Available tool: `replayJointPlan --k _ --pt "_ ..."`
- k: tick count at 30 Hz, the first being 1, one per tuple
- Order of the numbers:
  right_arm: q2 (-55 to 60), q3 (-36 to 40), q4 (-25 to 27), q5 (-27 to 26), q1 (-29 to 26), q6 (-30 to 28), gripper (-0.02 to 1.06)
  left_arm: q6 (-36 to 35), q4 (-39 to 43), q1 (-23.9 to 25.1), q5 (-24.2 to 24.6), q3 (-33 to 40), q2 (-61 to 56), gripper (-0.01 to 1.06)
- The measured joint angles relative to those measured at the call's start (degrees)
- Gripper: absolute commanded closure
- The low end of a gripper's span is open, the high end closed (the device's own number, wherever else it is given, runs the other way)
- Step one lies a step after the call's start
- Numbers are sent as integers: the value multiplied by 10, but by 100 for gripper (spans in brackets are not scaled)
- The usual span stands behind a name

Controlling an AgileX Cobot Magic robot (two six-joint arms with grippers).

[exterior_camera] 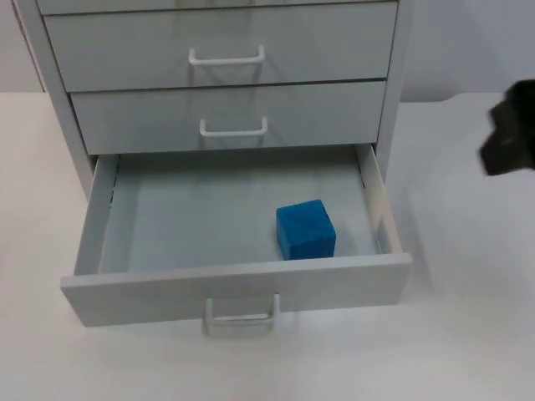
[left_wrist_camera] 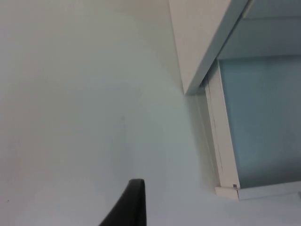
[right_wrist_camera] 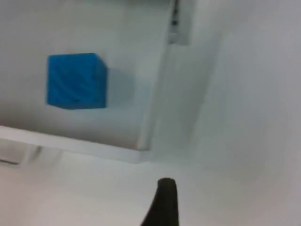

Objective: Open the drawer with the left hand, place the block into the drawer with the right hand, then close the drawer with the left hand.

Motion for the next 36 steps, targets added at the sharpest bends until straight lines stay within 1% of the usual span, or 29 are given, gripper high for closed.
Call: replayJointPlan --k 3,4,7,9,10,13,14,15,19,22,25,28,29,30,31,32,33,34,35,36 --pt "-37 0 23 25 -60 -52 34 1 0 0 0 0 0 0" --pt "-37 0 23 25 -60 -52 34 1 0 0 0 0 0 0" --pt "-71 0 41 50 -112 -96 34 1 -2 0 1 0 0 0" --pt "-92 0 64 62 -140 -125 34 1 -2 0 1 0 0 0" --pt "-92 0 64 62 -140 -125 34 1 -2 0 1 0 0 0" --pt "-120 0 113 85 -169 -196 34 3 -4 0 1 0 0 0" --pt "-127 0 129 93 -173 -221 34 6 -6 0 1 0 0 0" --pt "-127 0 129 93 -173 -221 34 6 -6 0 1 0 0 0" --pt "-135 0 184 106 -175 -277 34 33 -27 0 2 0 0 0" --pt "-135 0 197 106 -175 -291 34 45 -39 0 5 0 0 0" --pt "-135 0 200 105 -175 -295 34 68 -62 0 9 0 0 0" --pt "-135 0 200 105 -175 -295 34 82 -79 -2 17 0 0 3" --pt "-135 0 201 105 -175 -295 34 84 -80 -8 17 0 0 8" --pt "-135 0 203 105 -175 -295 34 87 -82 -19 17 0 0 15" --pt "-135 0 203 105 -175 -295 34 87 -82 -19 17 0 0 23" --pt "-135 0 206 105 -175 -295 34 88 -81 -36 17 0 0 23" --pt "-135 0 209 105 -175 -295 34 93 -81 -52 17 0 0 35" --pt "-135 0 210 105 -175 -295 34 99 -83 -73 17 0 0 55" --pt "-135 0 210 105 -175 -295 34 108 -83 -95 17 0 0 67" --pt "-135 0 210 105 -175 -295 34 108 -83 -95 17 0 0 81"
